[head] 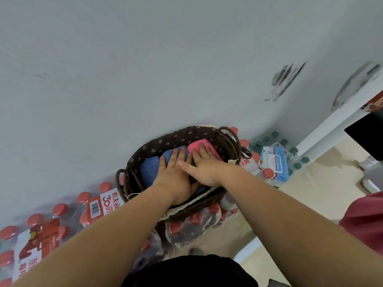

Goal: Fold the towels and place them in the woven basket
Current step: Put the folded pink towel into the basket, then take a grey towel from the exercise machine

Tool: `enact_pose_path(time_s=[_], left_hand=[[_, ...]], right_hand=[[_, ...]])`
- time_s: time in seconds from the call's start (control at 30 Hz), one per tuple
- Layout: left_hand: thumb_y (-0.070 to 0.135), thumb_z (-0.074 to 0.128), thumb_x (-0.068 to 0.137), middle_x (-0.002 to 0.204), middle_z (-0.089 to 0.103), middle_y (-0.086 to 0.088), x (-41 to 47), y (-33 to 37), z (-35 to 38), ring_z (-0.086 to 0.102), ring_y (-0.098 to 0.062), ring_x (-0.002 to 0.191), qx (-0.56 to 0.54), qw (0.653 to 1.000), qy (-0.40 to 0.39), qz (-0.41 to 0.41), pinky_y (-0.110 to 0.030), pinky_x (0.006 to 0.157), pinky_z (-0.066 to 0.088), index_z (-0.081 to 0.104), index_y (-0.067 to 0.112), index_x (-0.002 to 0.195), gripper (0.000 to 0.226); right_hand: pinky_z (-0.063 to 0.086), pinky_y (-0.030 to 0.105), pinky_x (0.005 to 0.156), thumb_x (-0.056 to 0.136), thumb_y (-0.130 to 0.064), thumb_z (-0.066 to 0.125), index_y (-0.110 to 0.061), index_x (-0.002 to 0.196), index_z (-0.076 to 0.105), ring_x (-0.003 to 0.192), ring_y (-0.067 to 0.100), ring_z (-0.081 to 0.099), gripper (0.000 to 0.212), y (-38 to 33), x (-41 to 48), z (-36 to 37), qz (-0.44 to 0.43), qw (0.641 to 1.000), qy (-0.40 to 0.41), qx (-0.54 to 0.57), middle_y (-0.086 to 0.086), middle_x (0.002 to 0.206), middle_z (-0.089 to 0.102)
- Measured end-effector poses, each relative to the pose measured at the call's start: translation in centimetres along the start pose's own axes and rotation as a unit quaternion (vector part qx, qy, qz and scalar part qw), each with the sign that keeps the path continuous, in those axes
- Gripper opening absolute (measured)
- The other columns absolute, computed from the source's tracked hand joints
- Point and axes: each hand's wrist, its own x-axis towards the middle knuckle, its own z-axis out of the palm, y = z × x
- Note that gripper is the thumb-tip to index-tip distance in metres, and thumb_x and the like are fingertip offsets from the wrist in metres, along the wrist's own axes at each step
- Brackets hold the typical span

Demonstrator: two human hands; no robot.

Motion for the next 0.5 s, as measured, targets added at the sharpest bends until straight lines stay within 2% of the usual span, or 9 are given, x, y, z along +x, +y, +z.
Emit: enact_pose_path(time_s=[0.13, 0.23, 0.3, 0.4, 0.5], left_hand=[[0.072, 0.034, 0.089, 0.165, -0.017, -0.004, -0.5, -0.6, 0.0, -0.019, -0.025, 0.151, -0.026, 0.999, 0.029, 0.010, -0.060, 0.119, -0.005, -0.010, 0.024, 0.157, 0.094], [0.065, 0.037, 0.094, 0.167, -0.003, -0.006, -1.7, -1.0, -0.8, -0.009, -0.026, 0.152, -0.066, 0.994, 0.073, 0.038, -0.059, 0.120, 0.000, 0.005, 0.022, 0.159, 0.084], [0.059, 0.040, 0.097, 0.166, 0.008, -0.007, -3.0, -1.1, -1.5, 0.000, -0.028, 0.153, -0.098, 0.988, 0.104, 0.061, -0.057, 0.120, 0.005, 0.016, 0.022, 0.157, 0.075], [0.055, 0.045, 0.097, 0.161, 0.026, -0.007, -5.4, -1.3, -2.2, 0.020, -0.028, 0.149, -0.133, 0.973, 0.160, 0.105, -0.048, 0.120, 0.017, 0.035, 0.022, 0.151, 0.065], [0.058, 0.047, 0.092, 0.150, 0.043, -0.005, -8.1, -1.2, -2.3, 0.037, -0.028, 0.137, -0.159, 0.952, 0.196, 0.175, -0.046, 0.112, 0.033, 0.049, 0.023, 0.140, 0.059]], right_hand=[[0.002, 0.044, 0.124, 0.096, -0.071, 0.015, -0.016, 0.159, 0.007, 0.153, 0.022, -0.007, 0.084, 0.1, -2.7, -0.1, -0.028, 0.996, 0.078, -0.029, 0.009, 0.167, -0.003], [0.008, 0.041, 0.124, 0.101, -0.061, 0.024, -0.016, 0.157, 0.023, 0.154, 0.021, 0.003, 0.073, 0.0, -5.9, 0.6, -0.047, 0.983, 0.178, -0.021, 0.007, 0.166, 0.012], [0.013, 0.037, 0.124, 0.101, -0.059, 0.029, -0.017, 0.154, 0.034, 0.153, 0.018, 0.012, 0.068, -0.4, -8.0, 1.4, -0.054, 0.969, 0.242, 0.026, 0.004, 0.164, 0.022], [0.018, 0.032, 0.122, 0.102, -0.053, 0.036, -0.020, 0.149, 0.044, 0.148, 0.013, 0.023, 0.058, -1.3, -11.2, 3.1, -0.048, 0.946, 0.311, 0.076, -0.001, 0.160, 0.032], [0.023, 0.029, 0.119, 0.104, -0.041, 0.041, -0.018, 0.144, 0.051, 0.143, 0.014, 0.033, 0.047, -2.1, -14.1, 5.6, -0.011, 0.925, 0.367, 0.094, 0.001, 0.155, 0.040]])
